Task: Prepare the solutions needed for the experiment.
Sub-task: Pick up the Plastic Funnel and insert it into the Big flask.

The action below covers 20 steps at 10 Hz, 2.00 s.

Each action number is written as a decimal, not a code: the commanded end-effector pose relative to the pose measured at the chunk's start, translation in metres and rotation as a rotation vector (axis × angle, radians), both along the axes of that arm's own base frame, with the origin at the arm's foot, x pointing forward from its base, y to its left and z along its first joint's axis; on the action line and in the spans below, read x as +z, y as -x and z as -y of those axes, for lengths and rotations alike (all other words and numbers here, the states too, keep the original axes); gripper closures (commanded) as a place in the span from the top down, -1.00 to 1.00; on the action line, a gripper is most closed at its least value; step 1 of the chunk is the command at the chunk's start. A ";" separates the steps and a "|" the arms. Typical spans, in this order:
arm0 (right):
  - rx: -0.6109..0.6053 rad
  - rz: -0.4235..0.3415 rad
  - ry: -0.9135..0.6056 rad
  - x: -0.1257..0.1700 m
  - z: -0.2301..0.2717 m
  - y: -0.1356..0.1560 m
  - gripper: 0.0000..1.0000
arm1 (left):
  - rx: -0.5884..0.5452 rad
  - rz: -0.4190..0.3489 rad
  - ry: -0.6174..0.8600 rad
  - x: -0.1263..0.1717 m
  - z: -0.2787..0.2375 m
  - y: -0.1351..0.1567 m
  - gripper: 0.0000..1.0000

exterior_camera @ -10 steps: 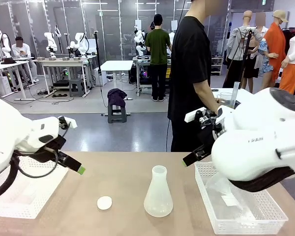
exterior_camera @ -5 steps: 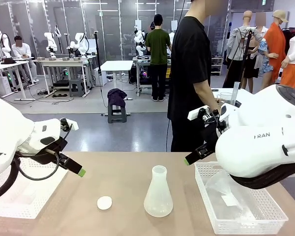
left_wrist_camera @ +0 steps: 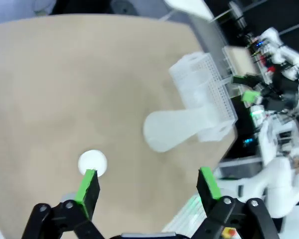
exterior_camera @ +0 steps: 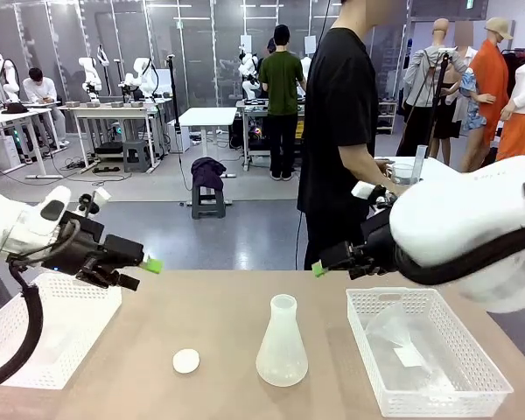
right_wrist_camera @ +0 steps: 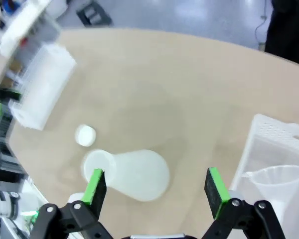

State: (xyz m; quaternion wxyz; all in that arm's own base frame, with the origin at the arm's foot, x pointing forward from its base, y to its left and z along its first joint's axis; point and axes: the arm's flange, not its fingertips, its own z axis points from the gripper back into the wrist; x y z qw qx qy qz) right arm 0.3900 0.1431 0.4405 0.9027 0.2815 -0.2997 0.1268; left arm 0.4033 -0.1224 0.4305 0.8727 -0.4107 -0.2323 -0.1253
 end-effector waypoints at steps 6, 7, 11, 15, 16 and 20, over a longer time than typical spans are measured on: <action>-0.045 -0.062 -0.191 0.003 0.008 -0.010 1.00 | 0.017 -0.085 0.153 -0.019 -0.014 -0.013 1.00; -0.040 -0.122 -0.343 -0.003 0.012 -0.019 1.00 | -0.027 -0.168 0.250 -0.028 -0.020 -0.026 1.00; -0.075 -0.282 -0.701 -0.022 0.043 -0.025 1.00 | -0.134 -0.263 0.547 -0.047 -0.058 -0.044 1.00; -0.060 -0.412 -0.970 -0.041 0.057 -0.019 1.00 | -0.173 -0.332 0.727 -0.050 -0.070 -0.041 1.00; -0.072 -0.437 -1.017 -0.045 0.059 -0.017 1.00 | -0.174 -0.334 0.719 -0.049 -0.070 -0.038 1.00; -0.003 -0.402 -1.056 -0.049 0.068 -0.015 1.00 | -0.206 -0.382 0.691 -0.043 -0.074 -0.037 1.00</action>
